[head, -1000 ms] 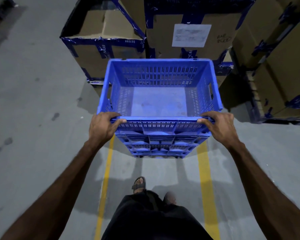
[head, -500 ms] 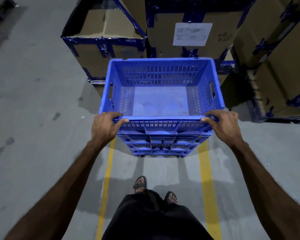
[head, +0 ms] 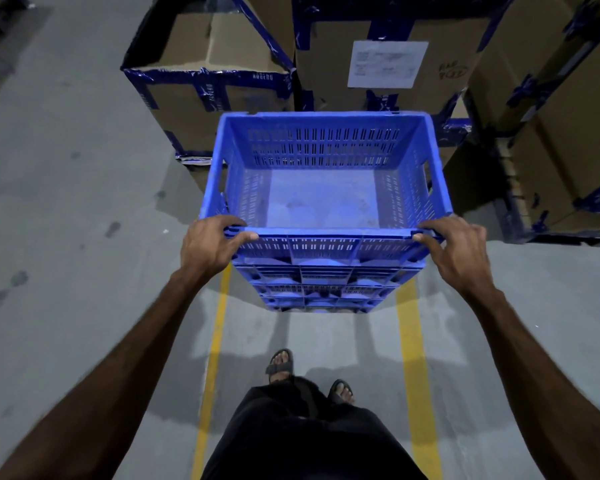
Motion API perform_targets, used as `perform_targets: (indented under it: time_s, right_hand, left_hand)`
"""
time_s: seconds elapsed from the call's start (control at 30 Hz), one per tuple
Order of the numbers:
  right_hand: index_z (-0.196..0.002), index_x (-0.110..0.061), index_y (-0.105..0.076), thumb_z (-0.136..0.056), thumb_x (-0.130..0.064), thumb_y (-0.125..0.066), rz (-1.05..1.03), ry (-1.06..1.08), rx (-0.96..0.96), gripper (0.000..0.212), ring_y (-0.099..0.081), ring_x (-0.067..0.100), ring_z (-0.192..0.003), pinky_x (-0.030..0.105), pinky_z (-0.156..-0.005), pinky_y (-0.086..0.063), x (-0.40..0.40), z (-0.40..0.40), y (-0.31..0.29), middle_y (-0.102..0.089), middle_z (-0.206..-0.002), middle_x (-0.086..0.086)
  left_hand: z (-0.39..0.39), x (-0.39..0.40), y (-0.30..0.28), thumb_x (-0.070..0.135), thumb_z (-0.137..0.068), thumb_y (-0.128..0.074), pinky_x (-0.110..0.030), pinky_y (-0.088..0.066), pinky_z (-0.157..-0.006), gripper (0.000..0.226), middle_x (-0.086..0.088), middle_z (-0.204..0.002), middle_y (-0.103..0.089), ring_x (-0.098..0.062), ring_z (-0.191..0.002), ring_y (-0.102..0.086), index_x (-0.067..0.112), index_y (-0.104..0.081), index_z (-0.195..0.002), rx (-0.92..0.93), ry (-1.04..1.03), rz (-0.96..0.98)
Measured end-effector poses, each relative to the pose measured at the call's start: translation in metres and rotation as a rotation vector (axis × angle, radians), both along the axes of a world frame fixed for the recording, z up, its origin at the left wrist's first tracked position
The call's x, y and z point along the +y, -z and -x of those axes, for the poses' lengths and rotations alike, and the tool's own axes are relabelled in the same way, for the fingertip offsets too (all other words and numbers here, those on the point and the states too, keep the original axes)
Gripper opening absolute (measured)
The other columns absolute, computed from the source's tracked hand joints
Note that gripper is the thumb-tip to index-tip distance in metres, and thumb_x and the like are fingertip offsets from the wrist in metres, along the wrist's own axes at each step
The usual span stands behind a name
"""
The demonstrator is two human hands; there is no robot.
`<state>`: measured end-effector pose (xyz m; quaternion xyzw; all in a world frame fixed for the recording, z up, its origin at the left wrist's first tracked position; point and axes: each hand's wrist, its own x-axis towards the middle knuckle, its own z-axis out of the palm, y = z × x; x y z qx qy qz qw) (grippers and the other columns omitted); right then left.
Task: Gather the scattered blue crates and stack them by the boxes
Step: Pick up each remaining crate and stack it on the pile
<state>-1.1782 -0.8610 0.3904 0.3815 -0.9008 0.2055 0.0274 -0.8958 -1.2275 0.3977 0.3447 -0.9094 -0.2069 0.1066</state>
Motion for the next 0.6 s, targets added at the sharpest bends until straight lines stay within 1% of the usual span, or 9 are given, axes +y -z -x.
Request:
perform_targets:
  time_s: [0.1, 0.17, 0.23, 0.33, 0.4, 0.47, 0.53, 0.57, 0.6]
  right_hand:
    - [-0.106, -0.024, -0.07, -0.098, -0.037, -0.064, -0.004, -0.005, 0.013, 0.017, -0.057, 0.02, -0.103, 0.033, -0.087, -0.023, 0.002, 0.001, -0.001, -0.069, -0.105, -0.001]
    - [-0.105, -0.024, -0.071, -0.097, -0.039, -0.065, -0.013, -0.011, 0.028, 0.018, -0.057, 0.021, -0.104, 0.034, -0.086, -0.025, 0.002, 0.005, 0.0, -0.067, -0.105, -0.002]
    - [-0.105, -0.024, -0.072, -0.094, -0.044, -0.068, 0.005, 0.011, 0.023, 0.023, -0.056, 0.021, -0.106, 0.036, -0.087, -0.029, 0.003, 0.007, 0.0, -0.064, -0.107, -0.001]
    - [-0.112, -0.019, -0.072, -0.093, -0.047, -0.07, 0.154, 0.143, -0.018, 0.034, -0.056, 0.024, -0.108, 0.042, -0.091, -0.041, 0.006, 0.008, -0.002, -0.06, -0.112, 0.005]
    - [-0.118, -0.013, -0.07, -0.095, -0.042, -0.068, 0.312, 0.232, -0.105, 0.037, -0.058, 0.024, -0.106, 0.038, -0.094, -0.045, 0.006, 0.018, 0.0, -0.061, -0.113, 0.011]
    - [-0.12, -0.008, -0.069, -0.094, -0.039, -0.067, 0.456, 0.348, -0.271, 0.04, -0.062, 0.017, -0.093, 0.033, -0.092, -0.051, 0.0, 0.033, -0.004, -0.066, -0.108, 0.014]
    - [-0.116, -0.004, -0.07, -0.093, -0.035, -0.067, 0.484, 0.437, -0.513, 0.038, -0.064, 0.002, -0.073, 0.029, -0.081, -0.057, -0.007, 0.047, -0.009, -0.069, -0.091, 0.009]
    - [-0.109, -0.004, -0.073, -0.096, -0.03, -0.066, 0.465, 0.434, -0.62, 0.03, -0.062, -0.002, -0.066, 0.024, -0.073, -0.056, -0.011, 0.051, -0.01, -0.069, -0.084, 0.006]
    - [-0.1, -0.007, -0.075, -0.098, -0.026, -0.065, 0.446, 0.423, -0.688, 0.022, -0.063, 0.001, -0.064, 0.025, -0.069, -0.054, -0.014, 0.055, -0.009, -0.07, -0.081, 0.008]
  left_hand:
    - [-0.001, -0.001, -0.001, 0.082, -0.076, -0.059, -0.039, -0.055, -0.085, 0.064, 0.005, -0.109, -0.077, -0.023, -0.103, -0.069, 0.029, -0.077, -0.108, -0.005, 0.007, -0.016]
    - [-0.001, -0.001, -0.001, 0.079, -0.076, -0.064, -0.038, -0.054, -0.087, 0.062, 0.006, -0.112, -0.077, -0.022, -0.104, -0.068, 0.028, -0.077, -0.109, -0.002, -0.006, -0.028]
    - [-0.002, 0.0, -0.001, 0.07, -0.077, -0.074, -0.034, -0.052, -0.089, 0.054, 0.005, -0.114, -0.075, -0.019, -0.105, -0.068, 0.027, -0.077, -0.109, 0.061, -0.043, -0.061]
    - [-0.004, -0.001, -0.004, 0.048, -0.081, -0.08, -0.028, -0.047, -0.091, 0.036, 0.0, -0.112, -0.074, -0.021, -0.102, -0.066, 0.024, -0.075, -0.108, 0.28, -0.062, -0.047]
    - [-0.006, -0.009, -0.003, 0.033, -0.084, -0.079, -0.033, -0.048, -0.092, 0.027, -0.005, -0.112, -0.073, -0.022, -0.101, -0.063, 0.029, -0.071, -0.109, 0.378, -0.073, -0.014]
    - [-0.003, -0.019, -0.001, 0.028, -0.087, -0.077, -0.039, -0.052, -0.092, 0.033, -0.009, -0.118, -0.07, -0.023, -0.107, -0.062, 0.022, -0.071, -0.119, 0.39, -0.171, -0.06]
    - [0.003, -0.028, -0.001, 0.025, -0.09, -0.075, -0.034, -0.052, -0.094, 0.042, -0.009, -0.122, -0.07, -0.023, -0.109, -0.065, 0.013, -0.067, -0.129, 0.35, -0.283, -0.178]
    - [0.006, -0.031, -0.001, 0.022, -0.091, -0.073, -0.028, -0.05, -0.091, 0.041, -0.009, -0.12, -0.071, -0.021, -0.105, -0.066, 0.011, -0.067, -0.13, 0.334, -0.311, -0.243]
    - [0.009, -0.034, -0.001, 0.02, -0.092, -0.071, -0.025, -0.05, -0.088, 0.037, -0.008, -0.115, -0.072, -0.018, -0.099, -0.066, 0.01, -0.068, -0.128, 0.328, -0.325, -0.298]
